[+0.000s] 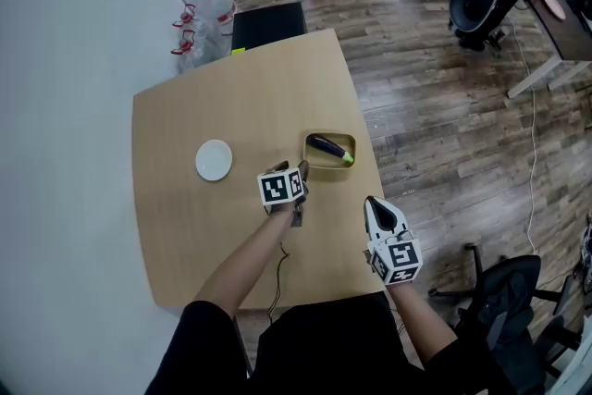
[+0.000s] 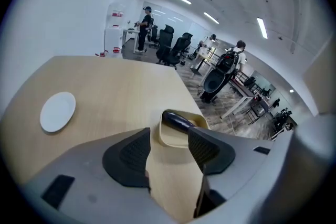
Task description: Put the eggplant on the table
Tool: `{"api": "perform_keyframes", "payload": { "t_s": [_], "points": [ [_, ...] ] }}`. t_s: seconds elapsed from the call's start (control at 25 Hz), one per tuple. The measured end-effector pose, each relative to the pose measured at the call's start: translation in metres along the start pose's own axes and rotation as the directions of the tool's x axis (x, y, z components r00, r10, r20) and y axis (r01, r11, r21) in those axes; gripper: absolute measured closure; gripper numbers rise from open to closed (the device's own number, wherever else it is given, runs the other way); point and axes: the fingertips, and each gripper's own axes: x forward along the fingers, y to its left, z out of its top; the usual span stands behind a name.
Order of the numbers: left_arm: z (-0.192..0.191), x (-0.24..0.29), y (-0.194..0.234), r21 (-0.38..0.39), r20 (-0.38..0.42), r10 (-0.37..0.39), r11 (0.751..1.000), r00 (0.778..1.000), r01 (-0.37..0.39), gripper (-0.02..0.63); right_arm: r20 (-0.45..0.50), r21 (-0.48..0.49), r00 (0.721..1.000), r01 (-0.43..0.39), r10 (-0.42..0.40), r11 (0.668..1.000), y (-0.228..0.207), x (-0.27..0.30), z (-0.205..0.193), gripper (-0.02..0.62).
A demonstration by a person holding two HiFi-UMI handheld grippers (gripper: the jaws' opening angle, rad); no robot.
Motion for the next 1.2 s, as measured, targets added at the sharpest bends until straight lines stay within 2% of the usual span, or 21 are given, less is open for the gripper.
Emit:
{"api": "perform_keyframes", "payload": {
  "t_s": [0.12,0.32,0.44,0.64,0.8,0.88,0.96,1.04,1.12,1.2],
  "points": [
    [-0.01,-0.047,-0.024,0.005,0.073,-0.049,0.999,0.996,0.049,0.403,-0.024,-0.018,0.999,-0.021,0.021,1.0,0.017,-0.015,-0.009,0.535],
    [-0.035,-0.141,-0.048,0.069,0.183,-0.109,0.993,0.977,0.098,0.402,-0.029,0.041,0.998,-0.056,0.057,0.998,0.066,-0.05,-0.017,0.535],
    [-0.049,-0.191,-0.063,0.128,0.256,-0.146,0.985,0.956,0.116,0.402,-0.016,0.048,0.998,-0.065,0.066,0.997,0.092,-0.074,-0.016,0.535],
    [-0.073,-0.272,-0.075,0.167,0.367,-0.182,0.978,0.912,0.128,0.402,-0.015,-0.031,0.998,-0.057,0.057,0.998,0.125,-0.113,-0.017,0.535],
    [-0.1,-0.336,-0.07,0.196,0.447,-0.197,0.973,0.872,0.119,0.403,0.002,-0.095,0.998,-0.061,0.062,0.994,0.151,-0.14,-0.012,0.535],
    [-0.112,-0.361,-0.07,0.179,0.487,-0.215,0.973,0.846,0.144,0.403,0.016,-0.125,0.997,-0.069,0.071,0.99,0.163,-0.149,-0.007,0.535],
    [-0.125,-0.383,-0.062,0.118,0.554,-0.213,0.977,0.805,0.178,0.411,0.026,-0.131,0.996,-0.083,0.087,0.988,0.172,-0.157,-0.007,0.535],
    [-0.142,-0.403,-0.039,0.027,0.625,-0.156,0.984,0.765,0.179,0.521,0.025,-0.128,0.994,-0.098,0.102,0.987,0.181,-0.163,-0.013,0.535],
    [-0.162,-0.418,-0.014,-0.024,0.642,-0.088,0.991,0.762,0.135,0.552,0.03,-0.142,0.994,-0.097,0.102,0.985,0.19,-0.171,-0.016,0.535],
    [-0.177,-0.432,-0.003,-0.013,0.643,-0.065,0.995,0.763,0.096,0.58,0.05,-0.17,0.994,-0.084,0.094,0.982,0.194,-0.179,-0.013,0.535]
  ]
}}
